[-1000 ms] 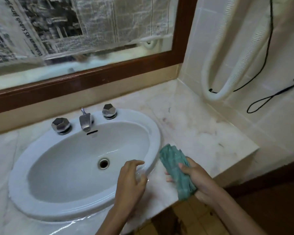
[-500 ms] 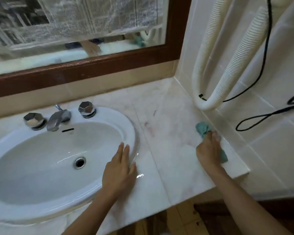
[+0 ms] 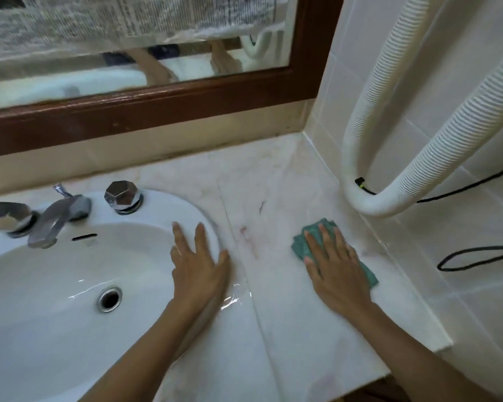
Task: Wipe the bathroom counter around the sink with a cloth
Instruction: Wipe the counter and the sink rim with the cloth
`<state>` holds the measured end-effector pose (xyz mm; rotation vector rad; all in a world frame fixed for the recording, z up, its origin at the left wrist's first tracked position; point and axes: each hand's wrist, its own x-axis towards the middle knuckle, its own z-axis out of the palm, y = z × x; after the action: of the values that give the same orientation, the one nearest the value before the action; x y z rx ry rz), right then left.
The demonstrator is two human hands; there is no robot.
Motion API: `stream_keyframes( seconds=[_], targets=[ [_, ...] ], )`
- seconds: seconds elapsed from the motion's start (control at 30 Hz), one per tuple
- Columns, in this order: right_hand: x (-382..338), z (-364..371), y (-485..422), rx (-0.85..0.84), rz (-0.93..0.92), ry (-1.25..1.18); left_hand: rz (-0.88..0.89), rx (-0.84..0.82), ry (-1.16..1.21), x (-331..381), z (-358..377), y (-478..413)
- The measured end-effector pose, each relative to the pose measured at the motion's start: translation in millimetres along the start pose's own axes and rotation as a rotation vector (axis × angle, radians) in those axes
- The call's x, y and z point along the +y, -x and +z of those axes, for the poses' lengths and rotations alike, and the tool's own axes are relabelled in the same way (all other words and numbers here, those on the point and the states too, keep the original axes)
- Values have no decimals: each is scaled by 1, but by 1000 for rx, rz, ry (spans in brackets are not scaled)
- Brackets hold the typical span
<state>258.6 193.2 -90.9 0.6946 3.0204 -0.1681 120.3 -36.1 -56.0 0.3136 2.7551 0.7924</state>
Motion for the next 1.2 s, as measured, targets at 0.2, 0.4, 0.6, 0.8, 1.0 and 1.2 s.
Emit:
stream_keyframes(
  seconds=[0.2,0.4,0.6,0.8,1.0,1.2],
  targets=[
    [8,-8,-129,42,190,-6,-5,26,-17,-3,11,-8],
    [-8,-6,-257,46,264,-29,-20,-12,-85,-3,13,-14],
    [-73,-12,-308,-20,267,-68,-25,-42,-80,-3,12,-14],
    [-152,1,-245,-61,-149,-103,-16,-28,21,-5,10,-14],
    [-112,5,-88,-64,-469,-48,93,28,-52,-21,19,-20],
    [-11,-4,-93,-22,-166,-5,73,44,-64,-17,21,-21]
  ],
)
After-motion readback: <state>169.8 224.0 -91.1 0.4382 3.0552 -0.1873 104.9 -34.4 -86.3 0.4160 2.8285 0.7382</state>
